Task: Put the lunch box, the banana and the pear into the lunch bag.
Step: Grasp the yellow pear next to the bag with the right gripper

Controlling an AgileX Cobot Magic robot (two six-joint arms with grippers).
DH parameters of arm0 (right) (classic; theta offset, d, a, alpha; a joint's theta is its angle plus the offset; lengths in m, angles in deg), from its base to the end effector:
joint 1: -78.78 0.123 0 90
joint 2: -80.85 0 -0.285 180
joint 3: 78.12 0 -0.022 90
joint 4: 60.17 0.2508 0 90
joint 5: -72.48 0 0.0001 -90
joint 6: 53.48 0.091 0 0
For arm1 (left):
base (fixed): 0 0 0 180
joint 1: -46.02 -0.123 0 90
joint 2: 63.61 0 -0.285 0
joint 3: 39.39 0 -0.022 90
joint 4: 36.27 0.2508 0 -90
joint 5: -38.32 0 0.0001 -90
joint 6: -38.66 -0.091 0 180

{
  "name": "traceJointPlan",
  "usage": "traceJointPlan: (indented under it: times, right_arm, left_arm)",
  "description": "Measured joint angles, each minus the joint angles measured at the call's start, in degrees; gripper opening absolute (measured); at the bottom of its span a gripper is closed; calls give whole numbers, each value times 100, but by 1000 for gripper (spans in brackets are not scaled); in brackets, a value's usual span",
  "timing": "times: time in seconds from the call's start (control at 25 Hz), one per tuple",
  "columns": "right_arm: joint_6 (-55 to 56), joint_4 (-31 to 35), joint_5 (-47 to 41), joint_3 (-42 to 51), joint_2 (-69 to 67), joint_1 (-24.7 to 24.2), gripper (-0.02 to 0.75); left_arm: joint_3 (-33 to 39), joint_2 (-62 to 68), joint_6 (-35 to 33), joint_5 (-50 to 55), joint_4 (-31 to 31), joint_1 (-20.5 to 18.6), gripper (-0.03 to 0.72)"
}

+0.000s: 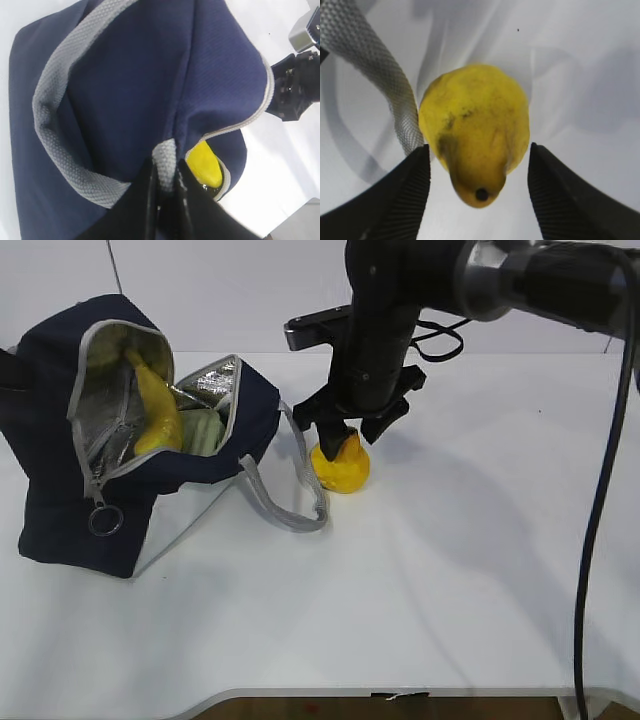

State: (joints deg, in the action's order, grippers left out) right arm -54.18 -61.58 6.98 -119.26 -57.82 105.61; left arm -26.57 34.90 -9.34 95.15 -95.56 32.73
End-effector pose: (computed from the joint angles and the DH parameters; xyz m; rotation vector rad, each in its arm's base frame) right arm 0.4400 0.2202 0.2131 -0.6869 2.7629 0.0628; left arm 0.3225 0.0088 0.2798 0.1106 2.3681 -0.8824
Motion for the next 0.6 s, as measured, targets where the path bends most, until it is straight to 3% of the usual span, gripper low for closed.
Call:
traceJointPlan:
  times: [0.16, 0.4, 0.6]
  right_arm:
    - [0, 0, 44, 0, -14, 0, 469]
    - [10, 0, 58, 0, -14, 0, 299]
    - [10, 0, 45, 0, -14, 0, 245]
  left_arm:
    - [0, 0, 0, -11, 0, 0, 23]
    - [0, 0, 0, -11, 0, 0, 23]
    - [0, 0, 0, -21, 0, 0, 23]
